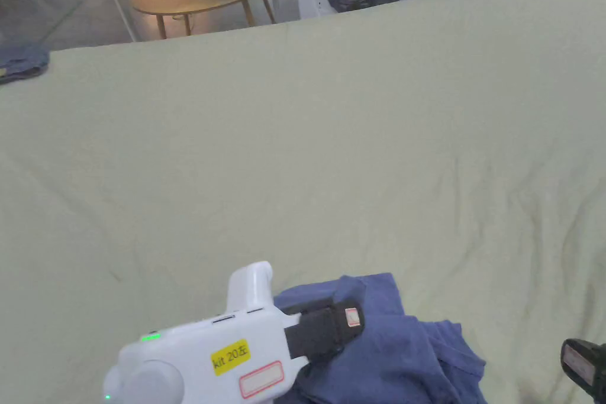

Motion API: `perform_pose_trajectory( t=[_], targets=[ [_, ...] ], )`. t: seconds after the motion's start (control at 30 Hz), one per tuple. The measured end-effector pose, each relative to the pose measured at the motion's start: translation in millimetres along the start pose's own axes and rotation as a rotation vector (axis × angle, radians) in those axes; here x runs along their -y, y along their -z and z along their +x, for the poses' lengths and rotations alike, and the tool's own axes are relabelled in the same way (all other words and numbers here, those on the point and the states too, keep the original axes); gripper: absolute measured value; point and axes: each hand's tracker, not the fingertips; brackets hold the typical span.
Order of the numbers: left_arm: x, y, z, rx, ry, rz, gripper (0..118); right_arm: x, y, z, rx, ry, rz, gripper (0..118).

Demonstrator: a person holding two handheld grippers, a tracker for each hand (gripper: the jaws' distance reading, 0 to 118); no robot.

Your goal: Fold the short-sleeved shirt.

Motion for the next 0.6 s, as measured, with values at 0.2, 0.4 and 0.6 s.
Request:
perform_pose_trajectory(
  t=[0.2,0.4,0.6],
  targets=[
    [1,27,21,0.126,0.076,-0.002,47,11,3,13,0.020,0.020,-0.007,0],
    [14,29,1,-0.024,0.105,-0.058,0,20,1,22,0.029,0.057,-0.011,0],
    [47,79,7,-0.104,0.209,-0.210,0,21,6,-11,-0.036,-0.017,-0.039,0]
  ],
)
